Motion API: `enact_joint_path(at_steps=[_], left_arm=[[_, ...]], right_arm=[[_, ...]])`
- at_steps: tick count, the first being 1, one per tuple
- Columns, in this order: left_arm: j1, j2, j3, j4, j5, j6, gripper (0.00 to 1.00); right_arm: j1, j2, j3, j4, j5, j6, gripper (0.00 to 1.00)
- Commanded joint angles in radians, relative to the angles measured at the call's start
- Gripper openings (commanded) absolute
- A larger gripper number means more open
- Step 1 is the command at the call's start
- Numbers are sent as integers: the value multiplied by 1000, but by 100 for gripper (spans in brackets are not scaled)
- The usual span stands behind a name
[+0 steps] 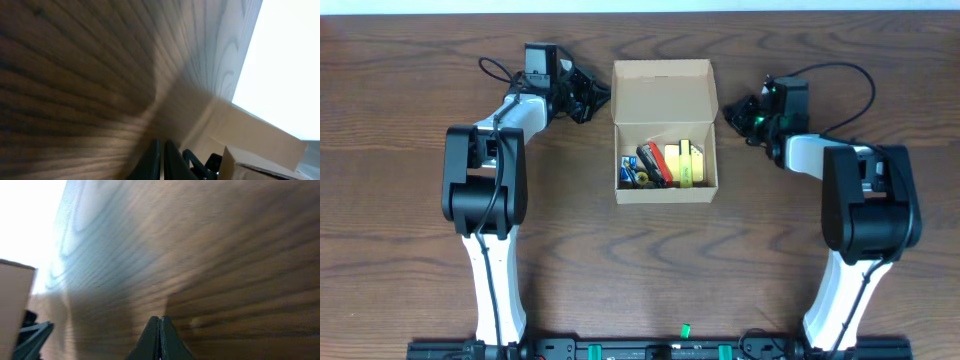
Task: Pack container
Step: 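Position both grippers at the lid flaps on either side of the box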
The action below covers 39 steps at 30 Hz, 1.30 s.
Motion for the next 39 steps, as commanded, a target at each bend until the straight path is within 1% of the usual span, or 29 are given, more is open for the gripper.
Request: enact_joint_path(at_steps=[1, 10, 39], left_arm=[[1, 4, 17, -4, 47, -14, 6], [1, 4, 17, -4, 128, -13, 6], [-11, 4, 17, 1, 255, -10, 6]], right_arm=[[10, 11, 18, 6, -42, 34, 1], [10, 11, 18, 79, -140, 39, 1], [49, 11, 18, 183, -174, 45, 1]])
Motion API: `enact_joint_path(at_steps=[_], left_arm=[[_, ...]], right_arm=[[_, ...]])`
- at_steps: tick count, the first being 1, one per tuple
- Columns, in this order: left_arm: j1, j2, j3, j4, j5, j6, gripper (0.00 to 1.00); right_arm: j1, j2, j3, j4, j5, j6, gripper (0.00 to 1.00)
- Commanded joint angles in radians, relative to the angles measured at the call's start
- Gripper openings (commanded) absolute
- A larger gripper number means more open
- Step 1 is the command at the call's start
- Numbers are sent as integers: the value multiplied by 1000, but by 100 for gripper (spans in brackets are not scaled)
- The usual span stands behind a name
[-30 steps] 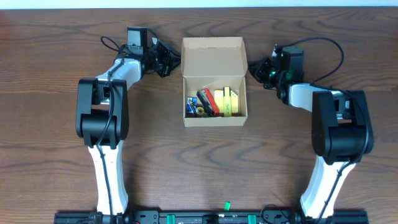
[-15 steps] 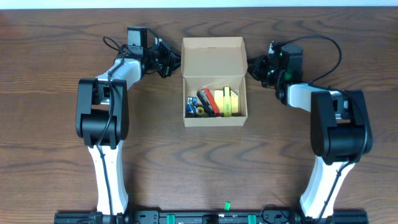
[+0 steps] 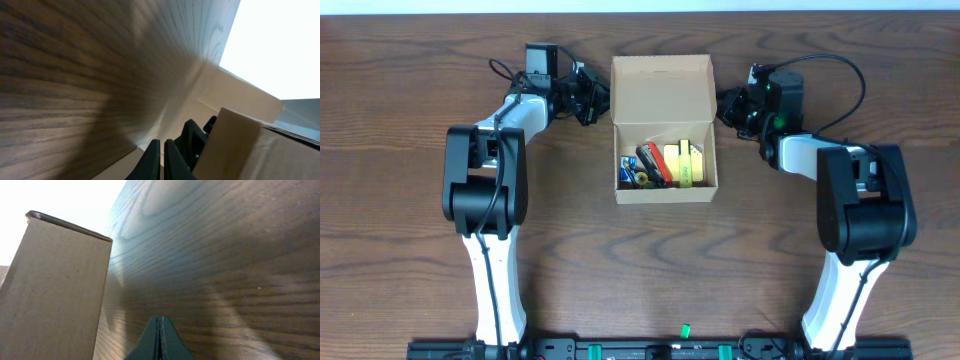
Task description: Pack container
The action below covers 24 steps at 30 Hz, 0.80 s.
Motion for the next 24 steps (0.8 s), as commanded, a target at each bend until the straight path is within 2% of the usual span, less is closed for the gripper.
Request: enact_joint_path(at_steps=[1, 17, 24], left_arm=[[-5, 4, 17, 2, 47, 3, 6], [-3, 4, 18, 68, 165, -15, 6], [10, 4, 18, 146, 237, -38, 6]], right_arm=[[15, 11, 17, 17, -19, 8, 1], [18, 11, 18, 72, -58, 0, 1], [21, 11, 17, 100, -64, -8, 1]])
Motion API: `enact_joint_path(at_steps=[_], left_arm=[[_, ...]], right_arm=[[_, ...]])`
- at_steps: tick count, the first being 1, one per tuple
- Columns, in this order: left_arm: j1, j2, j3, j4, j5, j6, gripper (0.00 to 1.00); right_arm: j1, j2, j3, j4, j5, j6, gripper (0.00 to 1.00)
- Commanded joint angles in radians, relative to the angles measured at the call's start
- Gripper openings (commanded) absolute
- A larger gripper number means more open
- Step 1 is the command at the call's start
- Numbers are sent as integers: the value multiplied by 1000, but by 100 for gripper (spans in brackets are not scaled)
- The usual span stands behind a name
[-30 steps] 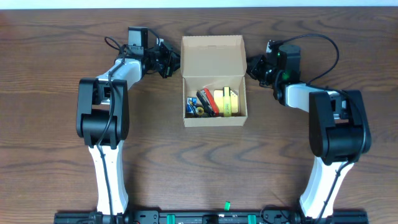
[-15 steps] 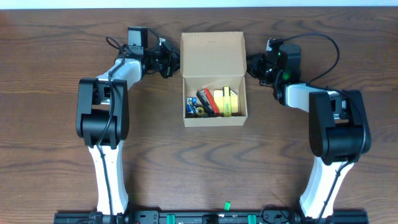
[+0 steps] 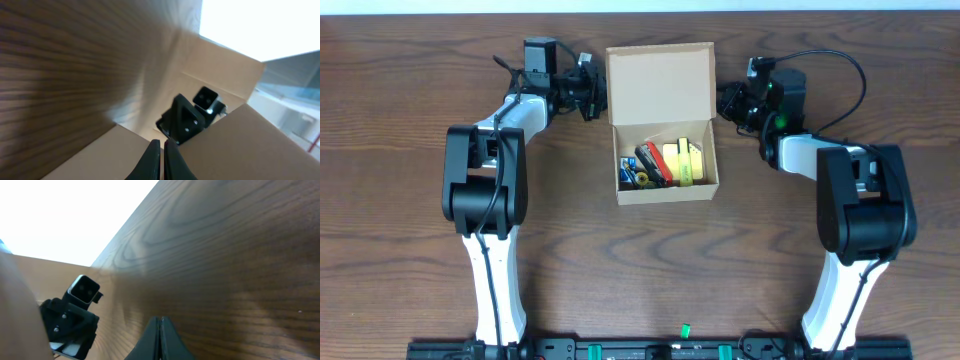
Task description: Pack container
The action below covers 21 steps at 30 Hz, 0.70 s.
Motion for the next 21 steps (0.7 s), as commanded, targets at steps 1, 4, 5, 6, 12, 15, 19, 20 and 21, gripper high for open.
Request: enact_joint_path(at_steps=[1, 4, 5, 6, 12, 15, 19, 20, 21], left_arm=[[13, 3, 18, 33, 74, -29, 6], [33, 3, 18, 56, 106, -37, 6], [37, 3, 18, 58, 116, -37, 6], [41, 3, 18, 59, 127, -37, 5], [47, 3, 18, 101, 187, -49, 6], [47, 3, 18, 160, 208, -89, 6], [47, 3, 18, 299, 244, -197, 6], [47, 3, 18, 341, 253, -229, 6], [47, 3, 18, 394, 266, -269, 6]], right_arm=[[19, 11, 17, 4, -16, -7, 1], [19, 11, 17, 22, -26, -14, 1], [19, 11, 17, 31, -32, -14, 1], [19, 11, 17, 48, -39, -14, 1], [19, 11, 17, 82, -64, -14, 1], [19, 11, 17, 87, -76, -14, 1], [19, 11, 18, 125, -99, -14, 1], [19, 11, 17, 130, -103, -14, 1], [19, 10, 18, 137, -109, -14, 1]])
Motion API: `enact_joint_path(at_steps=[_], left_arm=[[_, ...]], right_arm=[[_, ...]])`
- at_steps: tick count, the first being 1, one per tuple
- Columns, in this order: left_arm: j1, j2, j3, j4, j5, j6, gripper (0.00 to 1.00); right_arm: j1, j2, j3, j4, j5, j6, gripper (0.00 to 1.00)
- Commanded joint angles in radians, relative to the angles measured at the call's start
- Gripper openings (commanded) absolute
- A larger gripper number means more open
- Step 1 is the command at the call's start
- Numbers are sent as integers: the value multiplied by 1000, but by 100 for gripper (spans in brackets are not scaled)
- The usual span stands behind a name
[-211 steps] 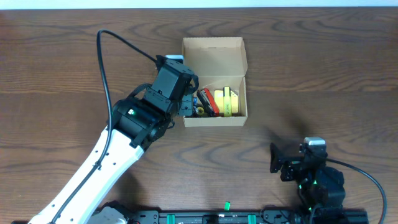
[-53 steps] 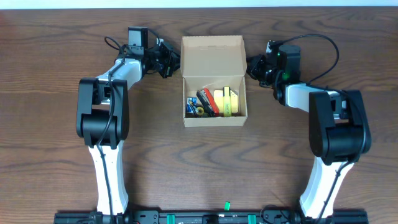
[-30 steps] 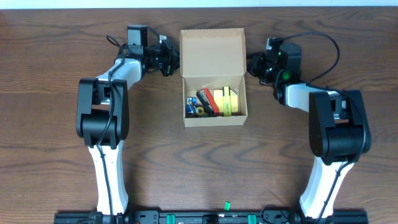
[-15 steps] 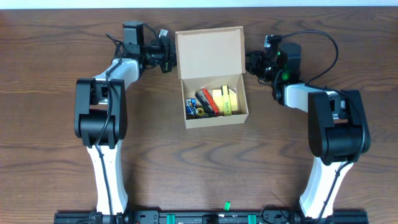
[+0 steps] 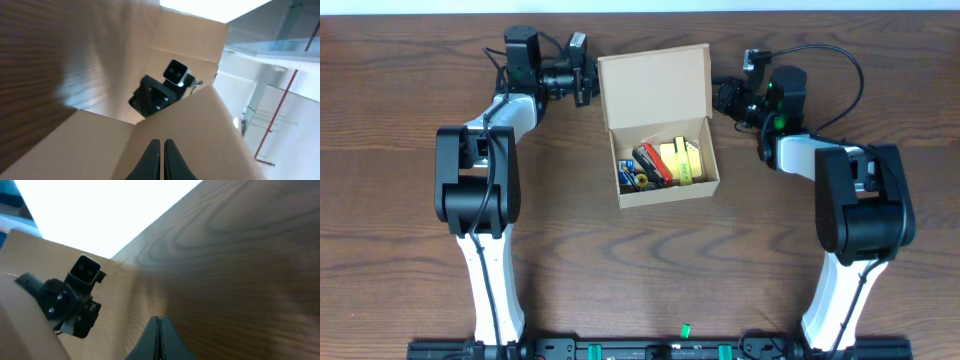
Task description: Pack container
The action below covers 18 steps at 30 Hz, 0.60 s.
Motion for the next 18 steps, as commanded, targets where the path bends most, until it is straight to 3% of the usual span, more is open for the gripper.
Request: enact_joint_path(at_steps=[1, 7, 18], left_arm=[[0, 3, 17, 80, 61, -126, 6], [0, 3, 17, 229, 134, -250, 6], [0, 3, 17, 270, 167, -291, 6]], right_arm=[[10, 10, 17, 10, -32, -13, 1], [6, 10, 17, 76, -63, -10, 1], [-18, -42, 17, 89, -116, 6, 1]])
